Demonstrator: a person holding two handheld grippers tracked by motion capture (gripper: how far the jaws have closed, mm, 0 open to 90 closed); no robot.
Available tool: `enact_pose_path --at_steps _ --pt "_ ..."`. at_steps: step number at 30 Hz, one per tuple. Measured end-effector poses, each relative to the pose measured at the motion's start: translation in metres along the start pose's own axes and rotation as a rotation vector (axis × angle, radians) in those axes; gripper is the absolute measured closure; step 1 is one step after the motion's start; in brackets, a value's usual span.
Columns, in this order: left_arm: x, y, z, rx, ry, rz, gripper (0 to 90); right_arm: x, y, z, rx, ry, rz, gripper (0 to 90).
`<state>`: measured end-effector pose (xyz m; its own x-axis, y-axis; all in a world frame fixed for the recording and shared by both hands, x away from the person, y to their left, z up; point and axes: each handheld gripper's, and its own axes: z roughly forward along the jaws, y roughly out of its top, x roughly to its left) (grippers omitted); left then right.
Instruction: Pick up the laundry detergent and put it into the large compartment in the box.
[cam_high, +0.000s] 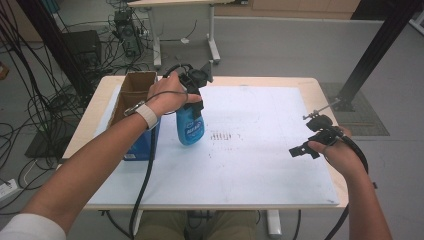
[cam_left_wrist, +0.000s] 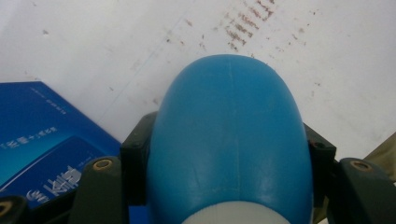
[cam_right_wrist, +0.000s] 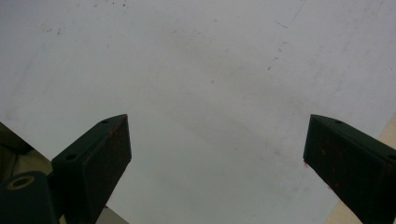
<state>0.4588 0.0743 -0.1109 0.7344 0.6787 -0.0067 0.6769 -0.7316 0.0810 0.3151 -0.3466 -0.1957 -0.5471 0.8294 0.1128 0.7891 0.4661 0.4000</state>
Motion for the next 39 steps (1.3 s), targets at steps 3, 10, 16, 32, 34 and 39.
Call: enact_pose_path --at_steps 3,10,16,32,34,39 --pt "0.000 -0.003 -0.008 -0.002 0.004 -0.017 38.4 0.000 0.000 0.001 0.001 0.001 -0.002 7.6" --pt "-0.001 -0.008 -0.023 -0.003 0.015 -0.057 38.4 0.002 0.003 -0.001 -0.001 -0.001 -0.004 7.6" --pt "0.000 -0.011 -0.036 0.001 0.017 -0.079 38.4 0.003 0.004 -0.001 -0.006 -0.001 -0.009 7.6" --pt "0.004 -0.012 -0.069 0.037 -0.003 -0.166 38.4 0.008 0.008 -0.007 -0.025 -0.002 -0.034 7.6" --pt "0.004 -0.014 -0.073 0.036 0.000 -0.186 38.4 0.008 0.009 -0.007 -0.027 0.001 -0.041 7.6" --pt "0.005 -0.018 -0.084 0.030 0.007 -0.235 38.4 0.008 0.012 -0.006 -0.028 0.007 -0.053 7.6"
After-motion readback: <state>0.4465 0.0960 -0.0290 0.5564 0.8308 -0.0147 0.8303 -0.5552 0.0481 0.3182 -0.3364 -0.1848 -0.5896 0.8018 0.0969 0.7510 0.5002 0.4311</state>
